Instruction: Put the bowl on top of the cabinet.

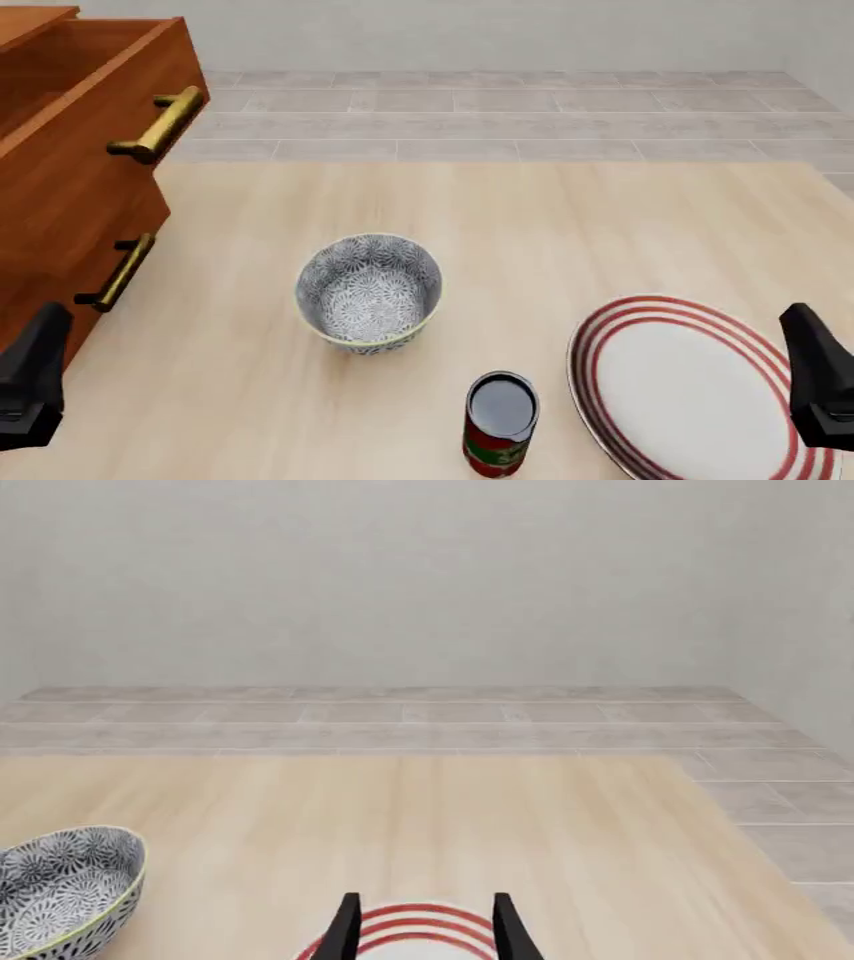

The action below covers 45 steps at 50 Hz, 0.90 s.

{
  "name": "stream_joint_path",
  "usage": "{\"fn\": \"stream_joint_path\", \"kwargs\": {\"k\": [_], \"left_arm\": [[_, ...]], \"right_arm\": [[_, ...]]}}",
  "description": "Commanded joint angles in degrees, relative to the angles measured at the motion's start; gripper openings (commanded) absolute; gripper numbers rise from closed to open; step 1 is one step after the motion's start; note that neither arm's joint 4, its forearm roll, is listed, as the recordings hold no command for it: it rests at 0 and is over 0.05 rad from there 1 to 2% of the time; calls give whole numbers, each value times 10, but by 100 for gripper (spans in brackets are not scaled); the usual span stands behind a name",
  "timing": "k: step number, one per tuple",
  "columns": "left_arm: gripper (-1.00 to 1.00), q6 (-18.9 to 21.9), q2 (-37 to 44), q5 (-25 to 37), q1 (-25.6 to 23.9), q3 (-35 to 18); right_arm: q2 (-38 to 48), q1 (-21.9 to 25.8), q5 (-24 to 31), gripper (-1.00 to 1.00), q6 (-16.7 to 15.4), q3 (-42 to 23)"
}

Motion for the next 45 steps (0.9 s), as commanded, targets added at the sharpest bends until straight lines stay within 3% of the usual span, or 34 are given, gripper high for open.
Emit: {"fn": "stream_joint_path", "kwargs": {"k": [1, 17, 21, 24, 25, 29, 31, 33, 36, 45], "left_arm": [[100, 1, 0, 2, -1, -1], [100, 15, 0, 12, -7, -9], [100, 39, 18, 15, -55, -24], [100, 21, 58, 8, -78, -42], [100, 38, 43, 18, -81, -46], [100, 41, 54, 40, -120, -76], [100, 22, 87, 38, -147, -91], [100, 41, 108, 36, -158, -101], [100, 34, 117, 59, -184, -126], [100, 40, 141, 74, -250, -150]], "right_arm": [[0, 0, 0, 100, 3, -3], [0, 0, 0, 100, -1, -3], [0, 1, -1, 100, -2, -2], [0, 0, -1, 100, -4, -2], [0, 0, -1, 100, -5, -2], [0, 0, -1, 100, -6, -1], [0, 1, 0, 100, -8, -2], [0, 0, 0, 100, -7, -2], [0, 0, 0, 100, -9, -3], [0, -2, 0, 100, -13, -3]]}}
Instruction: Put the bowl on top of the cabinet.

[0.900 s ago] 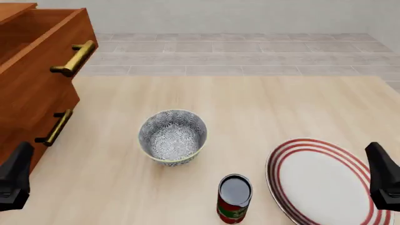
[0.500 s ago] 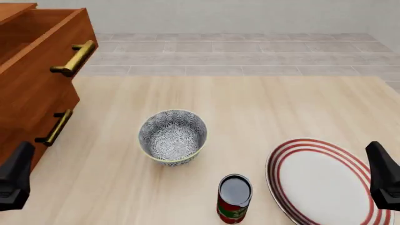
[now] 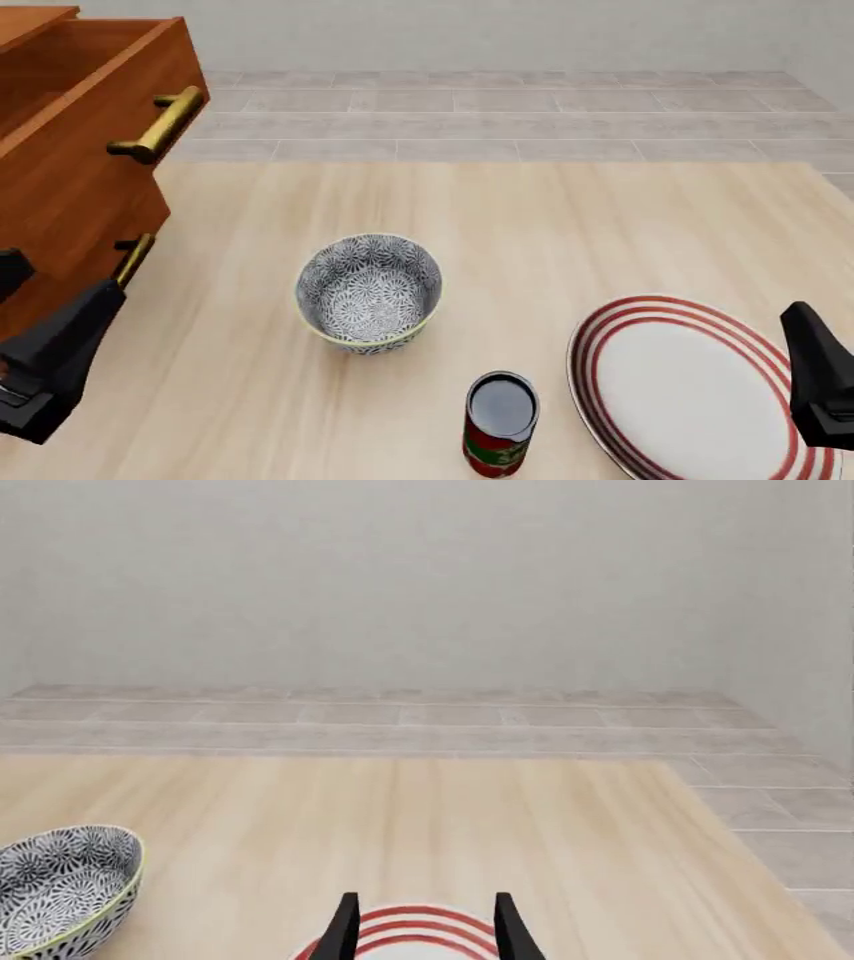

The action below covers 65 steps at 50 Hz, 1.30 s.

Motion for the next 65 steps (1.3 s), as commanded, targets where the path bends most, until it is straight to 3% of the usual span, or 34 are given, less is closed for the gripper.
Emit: {"fn": "stream_joint_path", "kwargs": {"k": [1, 17, 22, 32, 36, 46, 55, 57, 65], "left_arm": [[100, 8, 46, 13, -71, -36], [100, 7, 162, -67, -107, -58], [100, 11, 233, -104, -111, -66], [100, 36, 352, -148, -82, -96], [100, 18, 409, -165, -86, -112], [100, 33, 467, -201, -81, -128], [100, 28, 527, -216, -77, -159], [100, -2, 554, -210, -83, -175], [100, 2, 593, -238, -70, -177]], "right_arm": [[0, -2, 0, 100, -5, 0], [0, -4, 0, 100, -9, 1], [1, -3, 0, 100, -12, 1], [1, -3, -1, 100, -15, 1], [0, -3, -1, 100, -16, 1], [0, -3, -2, 100, -12, 0], [-1, -2, -6, 100, -8, -1], [-1, -2, -6, 100, -8, -2], [-1, -3, -7, 100, -6, -1]]}}
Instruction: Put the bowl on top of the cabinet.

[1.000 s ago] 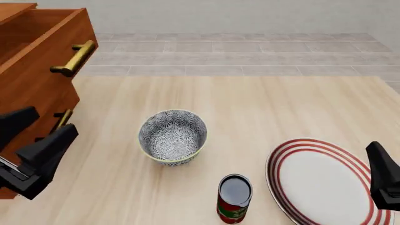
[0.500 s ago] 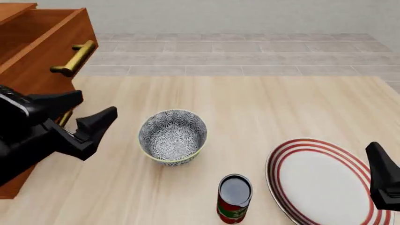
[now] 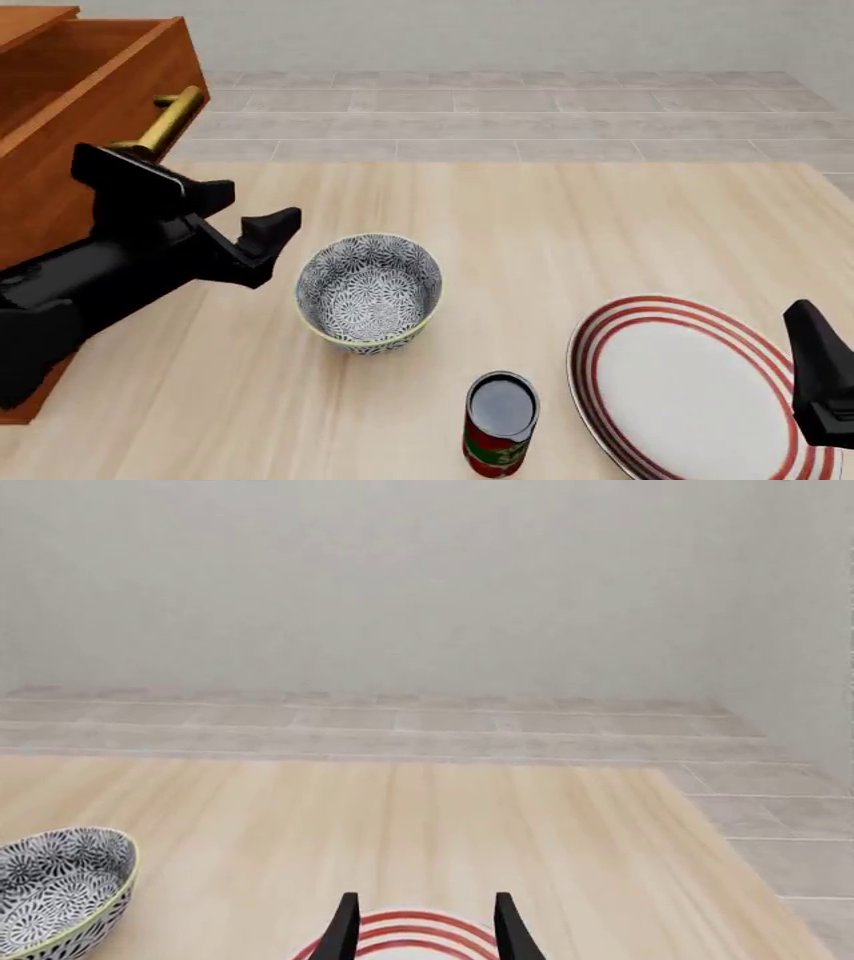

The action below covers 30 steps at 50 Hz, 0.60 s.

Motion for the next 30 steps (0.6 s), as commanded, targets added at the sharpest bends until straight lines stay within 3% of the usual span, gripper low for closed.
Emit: {"fn": "stream_joint_path", "kwargs": {"k": [1, 11, 30], "left_arm": [[100, -10, 69, -29, 9, -19], [100, -16, 151, -93, 17, -13], [100, -33, 216, -142, 18, -11]], "right_arm": [[0, 0, -2, 100, 3, 0], [0, 0, -1, 100, 4, -2], [0, -1, -3, 100, 6, -1]]}}
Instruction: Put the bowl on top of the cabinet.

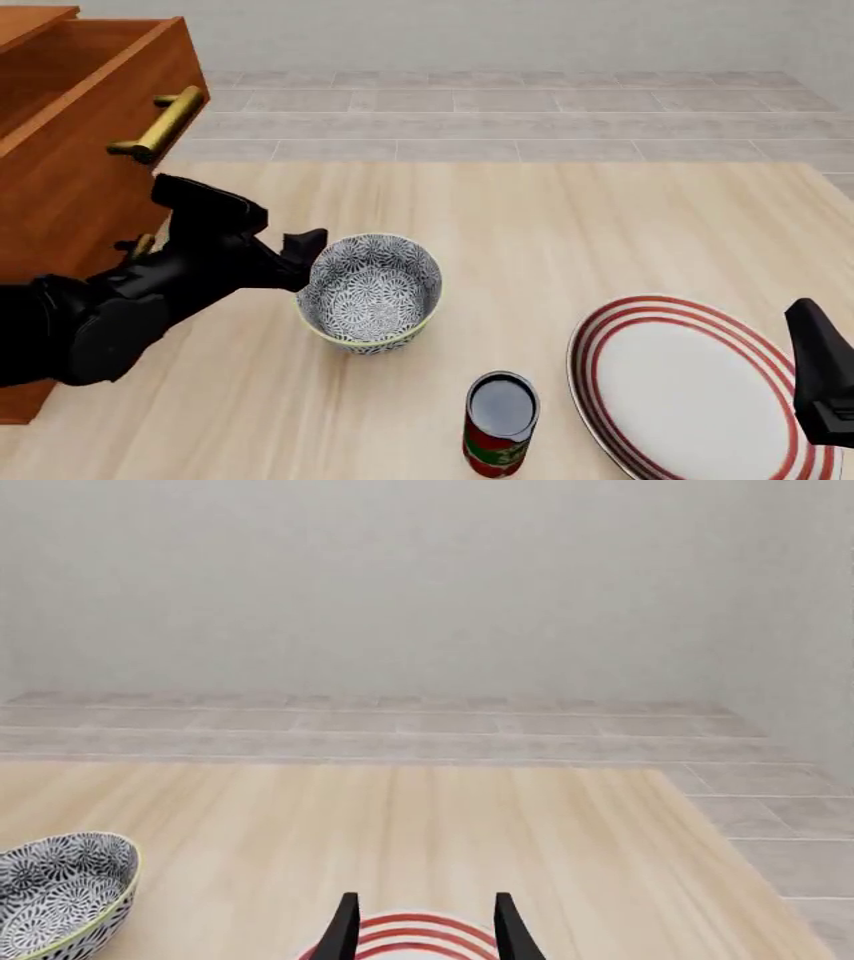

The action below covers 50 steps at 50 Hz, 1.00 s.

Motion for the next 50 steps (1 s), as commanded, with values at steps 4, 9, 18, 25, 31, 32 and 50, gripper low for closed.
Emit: {"fn": "stream_joint_path", "kwargs": {"k": [4, 9, 18, 25, 31, 32, 50], "left_arm": [[100, -9, 64, -46, 7, -1], [100, -13, 83, -52, 5, -5], [100, -29, 118, -26, 4, -34], [100, -24, 122, -5, 7, -55], [100, -27, 125, 7, 1, -67], [100, -23, 125, 7, 1, -68], [100, -35, 190, -5, 0, -99]], "right_arm": [[0, 0, 0, 100, 0, -1], [0, 0, 0, 100, 0, -1], [0, 1, 0, 100, 0, 0], [0, 2, 1, 100, -1, -1], [0, 2, 0, 100, 0, -1], [0, 2, 0, 100, 0, -1], [0, 1, -2, 100, 6, -2]]}}
